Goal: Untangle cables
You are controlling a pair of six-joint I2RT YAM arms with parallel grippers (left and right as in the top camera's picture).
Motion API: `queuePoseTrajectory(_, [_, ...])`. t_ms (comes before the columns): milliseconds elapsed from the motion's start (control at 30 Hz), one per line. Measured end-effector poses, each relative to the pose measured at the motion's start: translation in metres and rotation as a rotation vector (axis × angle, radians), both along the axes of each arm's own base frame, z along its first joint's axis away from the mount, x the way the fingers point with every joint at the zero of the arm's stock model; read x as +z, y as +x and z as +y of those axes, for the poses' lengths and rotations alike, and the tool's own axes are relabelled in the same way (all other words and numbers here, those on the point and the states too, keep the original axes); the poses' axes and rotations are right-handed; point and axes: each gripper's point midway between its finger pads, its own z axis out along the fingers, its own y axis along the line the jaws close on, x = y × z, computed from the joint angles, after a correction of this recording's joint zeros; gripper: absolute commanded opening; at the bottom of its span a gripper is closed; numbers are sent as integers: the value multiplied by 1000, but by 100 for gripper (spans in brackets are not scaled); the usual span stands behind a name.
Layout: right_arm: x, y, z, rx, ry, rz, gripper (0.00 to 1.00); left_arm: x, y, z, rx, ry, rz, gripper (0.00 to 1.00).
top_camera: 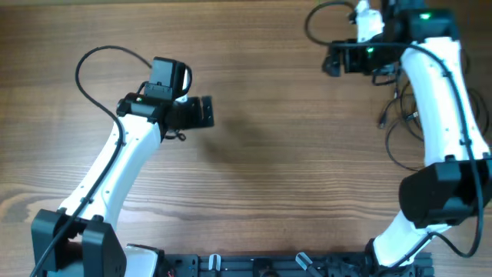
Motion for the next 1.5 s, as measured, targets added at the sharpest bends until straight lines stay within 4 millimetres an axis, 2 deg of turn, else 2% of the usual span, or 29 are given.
queuePoseTrajectory(67, [-14,-14,9,0,-33,65,100,-10,-22,22,84,42,106,100])
queuePoseTrajectory(133, [-20,-25,15,-4,-48,111,100,-14,-38,40,169,49,188,100])
queuePoseTrajectory(167, [-22,-31,16,-10,-62,134,100,-17,-53,48,210,32,260,100])
queuePoseTrajectory(267, [-25,-34,16,-22,-85,137,100,-19,-68,53,230,-9,330,100])
queuePoseTrajectory(367, [-21,-45,12,-43,-90,66,99,-9,-69,52,217,-42,305,100])
queuePoseTrajectory(433, [-7,-58,6,-56,-86,-35,100,9,-68,50,204,-61,231,99])
queuePoseTrajectory(533, [23,-88,-1,-76,-56,-249,100,62,-62,47,153,-93,-51,100])
queuePoseTrajectory(567, [25,-94,-2,-83,-49,-282,100,75,-65,44,135,-101,-127,100])
queuePoseTrajectory(600, [29,-111,-7,-105,-41,-336,100,87,-72,41,111,-111,-212,100])
queuePoseTrajectory(633, [30,-119,-10,-121,-35,-366,100,95,-84,39,93,-121,-277,100])
queuePoseTrajectory(667, [33,-136,-16,-150,-35,-410,100,103,-101,39,82,-134,-369,100])
queuePoseTrajectory(767, [43,-157,-23,-176,-26,-481,100,117,-123,42,78,-150,-473,100])
queuePoseTrajectory(800, [50,-160,-24,-183,-20,-508,100,130,-131,43,74,-160,-539,100])
queuePoseTrajectory(900, [51,-161,-24,-184,-19,-514,100,139,-140,44,72,-167,-588,100])
queuePoseTrajectory(1033, [43,-157,-24,-182,-27,-483,100,136,-144,44,73,-165,-572,100])
queuePoseTrajectory(1333, [-14,-138,-21,-172,-78,-270,100,113,-160,46,78,-147,-459,100])
queuePoseTrajectory(1433, [-11,-139,-21,-172,-76,-281,100,111,-161,46,79,-145,-448,100])
queuePoseTrajectory(1500, [3,-141,-24,-184,-76,-339,100,110,-162,46,79,-145,-443,100])
